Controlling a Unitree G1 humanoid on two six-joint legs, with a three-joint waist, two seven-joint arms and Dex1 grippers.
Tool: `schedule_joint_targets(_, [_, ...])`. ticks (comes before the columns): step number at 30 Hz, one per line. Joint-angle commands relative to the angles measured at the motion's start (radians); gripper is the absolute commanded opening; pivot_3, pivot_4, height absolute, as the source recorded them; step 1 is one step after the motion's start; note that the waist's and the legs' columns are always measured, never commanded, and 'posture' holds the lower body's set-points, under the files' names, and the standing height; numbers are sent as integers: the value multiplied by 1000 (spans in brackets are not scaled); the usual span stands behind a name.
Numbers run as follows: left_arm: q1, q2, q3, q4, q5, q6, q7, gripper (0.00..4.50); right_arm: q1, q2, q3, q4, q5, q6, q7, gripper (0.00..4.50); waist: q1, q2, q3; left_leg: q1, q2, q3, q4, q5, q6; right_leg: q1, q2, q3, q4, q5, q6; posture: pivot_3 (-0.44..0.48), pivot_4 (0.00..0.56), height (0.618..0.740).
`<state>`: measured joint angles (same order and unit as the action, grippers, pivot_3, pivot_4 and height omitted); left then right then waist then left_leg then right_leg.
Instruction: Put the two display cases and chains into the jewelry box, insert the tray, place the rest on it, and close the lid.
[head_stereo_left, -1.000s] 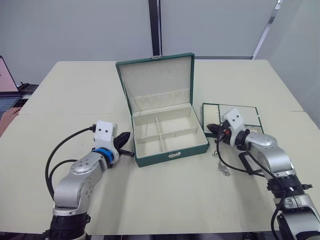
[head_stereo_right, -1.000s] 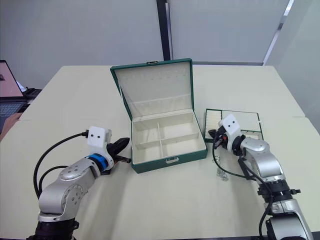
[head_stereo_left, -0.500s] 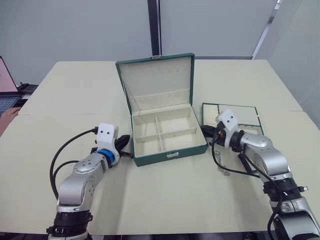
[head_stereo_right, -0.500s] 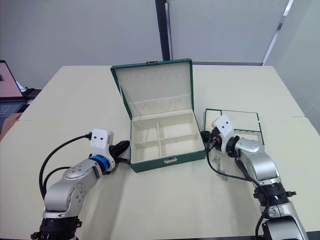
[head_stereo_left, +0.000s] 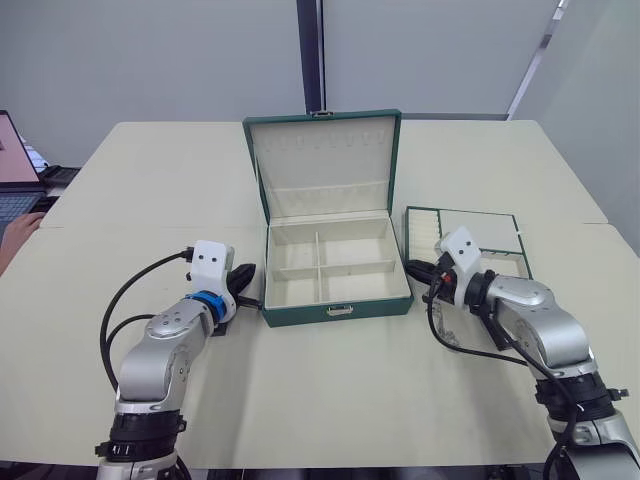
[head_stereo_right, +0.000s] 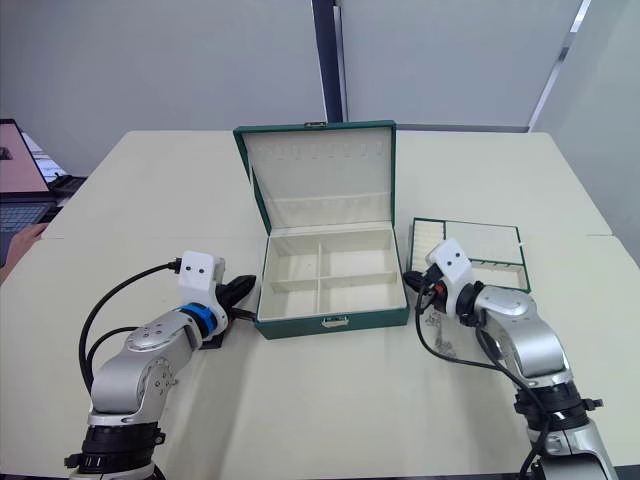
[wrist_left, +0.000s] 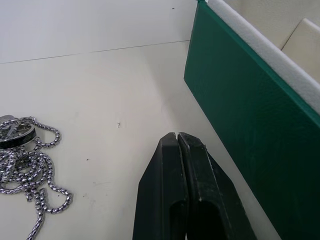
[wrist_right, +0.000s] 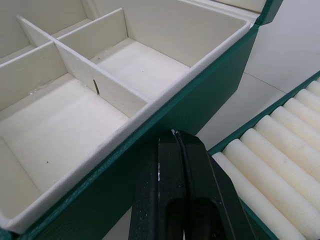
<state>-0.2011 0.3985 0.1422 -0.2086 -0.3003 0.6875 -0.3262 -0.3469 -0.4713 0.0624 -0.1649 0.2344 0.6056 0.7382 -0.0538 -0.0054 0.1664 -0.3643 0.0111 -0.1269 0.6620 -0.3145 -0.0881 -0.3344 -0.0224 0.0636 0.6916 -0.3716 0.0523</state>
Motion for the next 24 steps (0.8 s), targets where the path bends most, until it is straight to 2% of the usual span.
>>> schedule_joint_targets(1, [-16,-9,-34,-38,-11,-14,-28,0,16,26,72,-82,57,14,55,42,0,0,0,0,0,0,0,0,0,0,0,0,0,0,0,0,150,740])
schedule_joint_targets(24, [12,-10,-22,-80,-10,17,-34,0,78,13,98,-173,84,84,81,42,3,0,0,0,0,-1,0,0,0,0,0,0,-1,0,0,0,150,740])
